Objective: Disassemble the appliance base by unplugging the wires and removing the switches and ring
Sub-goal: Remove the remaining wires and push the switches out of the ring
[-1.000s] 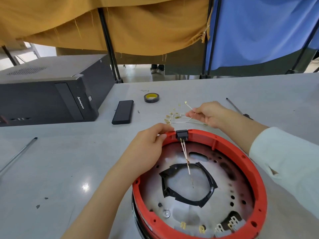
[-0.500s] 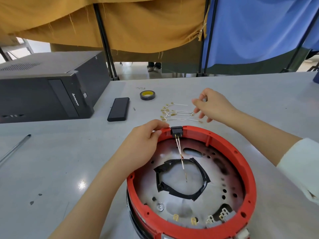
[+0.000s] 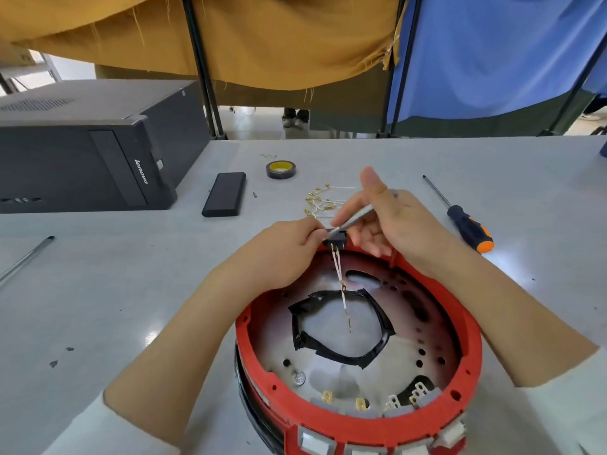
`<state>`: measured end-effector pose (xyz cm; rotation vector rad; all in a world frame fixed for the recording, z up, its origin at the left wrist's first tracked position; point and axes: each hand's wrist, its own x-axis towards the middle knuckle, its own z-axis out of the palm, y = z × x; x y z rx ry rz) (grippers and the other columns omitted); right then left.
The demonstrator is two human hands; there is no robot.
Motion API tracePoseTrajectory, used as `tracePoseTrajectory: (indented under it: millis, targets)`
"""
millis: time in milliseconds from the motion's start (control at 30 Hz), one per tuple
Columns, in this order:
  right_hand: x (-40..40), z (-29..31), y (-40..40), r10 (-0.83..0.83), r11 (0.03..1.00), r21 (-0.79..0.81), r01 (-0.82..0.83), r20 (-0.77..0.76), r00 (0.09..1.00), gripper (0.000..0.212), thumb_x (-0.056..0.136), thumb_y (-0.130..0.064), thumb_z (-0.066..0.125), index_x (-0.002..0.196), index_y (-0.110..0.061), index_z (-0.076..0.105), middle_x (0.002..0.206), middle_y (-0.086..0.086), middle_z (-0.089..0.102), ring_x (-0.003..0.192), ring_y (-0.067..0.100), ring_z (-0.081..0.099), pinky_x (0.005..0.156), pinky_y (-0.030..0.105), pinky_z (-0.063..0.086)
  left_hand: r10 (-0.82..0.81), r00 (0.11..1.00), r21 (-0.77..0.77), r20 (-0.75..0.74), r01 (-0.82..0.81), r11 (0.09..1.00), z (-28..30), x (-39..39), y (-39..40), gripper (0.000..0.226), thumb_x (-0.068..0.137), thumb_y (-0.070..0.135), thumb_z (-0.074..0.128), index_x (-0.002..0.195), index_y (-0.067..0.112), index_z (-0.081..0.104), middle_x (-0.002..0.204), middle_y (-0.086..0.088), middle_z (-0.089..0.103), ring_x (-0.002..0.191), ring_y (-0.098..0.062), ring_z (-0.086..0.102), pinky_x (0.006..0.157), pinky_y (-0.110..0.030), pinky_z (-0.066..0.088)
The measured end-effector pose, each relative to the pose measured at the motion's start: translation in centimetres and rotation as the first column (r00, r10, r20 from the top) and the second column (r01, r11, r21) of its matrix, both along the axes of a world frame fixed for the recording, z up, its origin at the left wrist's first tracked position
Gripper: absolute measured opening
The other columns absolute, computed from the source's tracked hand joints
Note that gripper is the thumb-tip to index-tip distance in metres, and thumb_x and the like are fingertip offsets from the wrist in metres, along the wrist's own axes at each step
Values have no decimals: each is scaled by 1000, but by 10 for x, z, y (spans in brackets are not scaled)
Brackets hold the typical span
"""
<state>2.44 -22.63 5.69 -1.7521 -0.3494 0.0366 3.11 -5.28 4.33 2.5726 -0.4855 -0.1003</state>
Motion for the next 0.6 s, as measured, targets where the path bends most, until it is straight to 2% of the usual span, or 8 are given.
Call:
tracePoseTrajectory:
  millis: [67,133,200,267,400,600]
  targets:
    - [2,-3,-1,-6,999,-33,7,12,1000,59,84,-64,43,72,-14,73,48,4,55,34,12,42,35,18,31,-12,999,44,52,9,999,-5,0,-1,26,101,35,31,103,23,55,98,0,61,96,-23,55,78,-31,38]
    - [3,-7,-2,-11,997,-71,13,31,999,45,87,-51,55,73,-10,69,45,1,51,34,10,39,38,13,32,-9,998,24,62,7,1000,-6,1,2,30,101,35,31,112,24,56,105,-2,64,99,-23,55,82,-33,40]
    - [6,-9,-4,-2,994,-105,5,31,1000,32,92,-36,59,76,-9,65,48,1,51,35,10,38,39,11,32,-10,998,4,58,10,1000,-7,2,2,29,101,34,32,113,25,57,107,-1,64,100,-22,55,81,-31,39]
    - [6,-9,-6,-7,997,-74,10,34,999,25,93,-31,59,75,-13,57,51,3,54,37,12,39,38,15,32,-19,998,5,67,19,1000,-7,1,3,28,101,34,32,113,25,56,106,0,64,99,-21,55,79,-30,38]
    - [8,-17,-7,-40,996,-73,47,98,994,28,92,-36,56,75,-18,45,51,3,57,35,13,42,37,13,31,-16,998,-36,65,18,999,-8,1,6,25,100,36,33,111,34,55,106,7,65,98,-17,56,83,-32,42]
    - [9,-23,-7,-45,988,-142,66,144,989,24,86,-49,54,69,-35,45,53,3,60,37,13,48,40,11,34,-26,996,-24,87,29,999,-10,1,6,25,100,36,32,113,35,54,105,10,65,97,-15,57,84,-33,43]
